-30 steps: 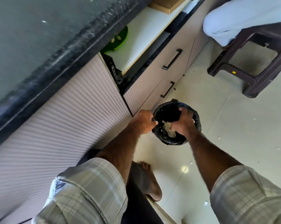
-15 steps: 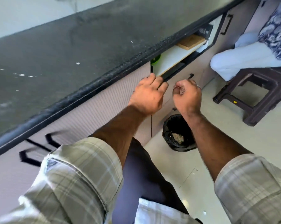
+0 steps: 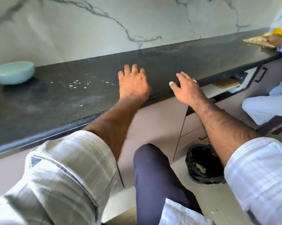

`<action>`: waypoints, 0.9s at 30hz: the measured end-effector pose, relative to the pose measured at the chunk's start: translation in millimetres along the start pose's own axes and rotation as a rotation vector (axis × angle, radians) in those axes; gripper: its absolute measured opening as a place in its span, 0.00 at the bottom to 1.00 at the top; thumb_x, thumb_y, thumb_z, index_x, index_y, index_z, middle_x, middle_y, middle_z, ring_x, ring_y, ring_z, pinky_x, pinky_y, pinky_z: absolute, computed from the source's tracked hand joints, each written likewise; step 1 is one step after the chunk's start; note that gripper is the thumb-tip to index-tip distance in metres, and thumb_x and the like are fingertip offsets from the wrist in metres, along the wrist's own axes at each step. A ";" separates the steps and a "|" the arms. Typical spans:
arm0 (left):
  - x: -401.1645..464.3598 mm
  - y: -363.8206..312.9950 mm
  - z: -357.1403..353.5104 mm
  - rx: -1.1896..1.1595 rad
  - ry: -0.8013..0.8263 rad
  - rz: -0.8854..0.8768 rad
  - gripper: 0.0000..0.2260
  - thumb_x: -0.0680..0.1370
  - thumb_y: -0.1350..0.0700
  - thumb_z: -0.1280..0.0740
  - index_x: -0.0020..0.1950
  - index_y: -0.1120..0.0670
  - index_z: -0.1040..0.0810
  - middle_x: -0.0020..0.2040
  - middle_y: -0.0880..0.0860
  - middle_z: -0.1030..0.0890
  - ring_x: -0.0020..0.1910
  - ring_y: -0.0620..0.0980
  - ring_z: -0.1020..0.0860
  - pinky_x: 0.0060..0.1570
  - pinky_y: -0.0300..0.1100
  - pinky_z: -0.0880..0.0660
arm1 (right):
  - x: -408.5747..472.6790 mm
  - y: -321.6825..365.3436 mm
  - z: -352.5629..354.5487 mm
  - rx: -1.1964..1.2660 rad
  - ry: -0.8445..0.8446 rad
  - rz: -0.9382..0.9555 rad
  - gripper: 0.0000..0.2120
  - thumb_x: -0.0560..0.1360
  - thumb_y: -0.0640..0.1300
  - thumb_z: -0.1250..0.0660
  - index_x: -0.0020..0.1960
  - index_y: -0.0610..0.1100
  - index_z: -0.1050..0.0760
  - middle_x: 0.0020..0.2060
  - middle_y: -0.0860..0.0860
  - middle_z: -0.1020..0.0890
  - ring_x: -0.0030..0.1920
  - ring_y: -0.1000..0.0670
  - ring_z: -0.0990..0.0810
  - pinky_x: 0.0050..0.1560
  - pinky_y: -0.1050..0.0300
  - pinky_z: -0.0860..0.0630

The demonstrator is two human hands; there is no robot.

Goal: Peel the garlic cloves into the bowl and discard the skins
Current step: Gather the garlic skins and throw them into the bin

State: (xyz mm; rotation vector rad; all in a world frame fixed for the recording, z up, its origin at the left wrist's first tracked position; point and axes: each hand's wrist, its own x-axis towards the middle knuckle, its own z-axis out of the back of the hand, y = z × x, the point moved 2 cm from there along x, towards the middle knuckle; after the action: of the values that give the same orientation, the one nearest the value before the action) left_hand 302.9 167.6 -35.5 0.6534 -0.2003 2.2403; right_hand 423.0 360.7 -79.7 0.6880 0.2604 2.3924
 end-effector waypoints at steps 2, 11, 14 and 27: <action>4.3 47.3 5.8 -0.002 0.004 0.120 0.19 0.82 0.47 0.40 0.67 0.55 0.22 0.67 0.59 0.22 0.68 0.63 0.28 0.63 0.59 0.31 | 18.6 23.2 -4.0 -0.130 0.238 -0.088 0.40 0.82 0.68 0.49 0.82 0.39 0.40 0.82 0.39 0.39 0.83 0.39 0.44 0.81 0.37 0.48; -17.2 234.6 13.9 -0.120 -0.011 0.607 0.22 0.85 0.46 0.43 0.72 0.58 0.26 0.72 0.61 0.26 0.72 0.65 0.30 0.69 0.62 0.31 | 2.9 210.4 -62.2 -0.191 0.521 0.146 0.52 0.78 0.76 0.60 0.84 0.36 0.53 0.84 0.39 0.53 0.85 0.41 0.57 0.83 0.38 0.56; -26.3 270.8 9.6 -0.227 -0.059 0.738 0.23 0.85 0.44 0.44 0.70 0.58 0.24 0.71 0.62 0.25 0.72 0.66 0.30 0.71 0.61 0.31 | -1.9 249.6 -71.0 -0.112 0.598 0.332 0.48 0.81 0.73 0.57 0.85 0.38 0.54 0.85 0.41 0.55 0.85 0.43 0.59 0.83 0.42 0.58; -13.4 321.8 -36.3 -0.562 -0.009 0.629 0.25 0.86 0.36 0.44 0.59 0.56 0.22 0.59 0.60 0.19 0.59 0.60 0.22 0.64 0.54 0.25 | 54.3 293.0 -108.9 0.247 0.839 0.533 0.41 0.81 0.74 0.51 0.84 0.49 0.42 0.84 0.50 0.44 0.84 0.49 0.48 0.83 0.47 0.48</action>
State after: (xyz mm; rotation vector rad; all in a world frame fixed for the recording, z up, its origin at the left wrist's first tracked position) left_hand 62.5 -49.1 -53.8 0.3098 -1.1237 2.5774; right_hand 176.6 163.3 -48.8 -0.2386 0.8083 3.0849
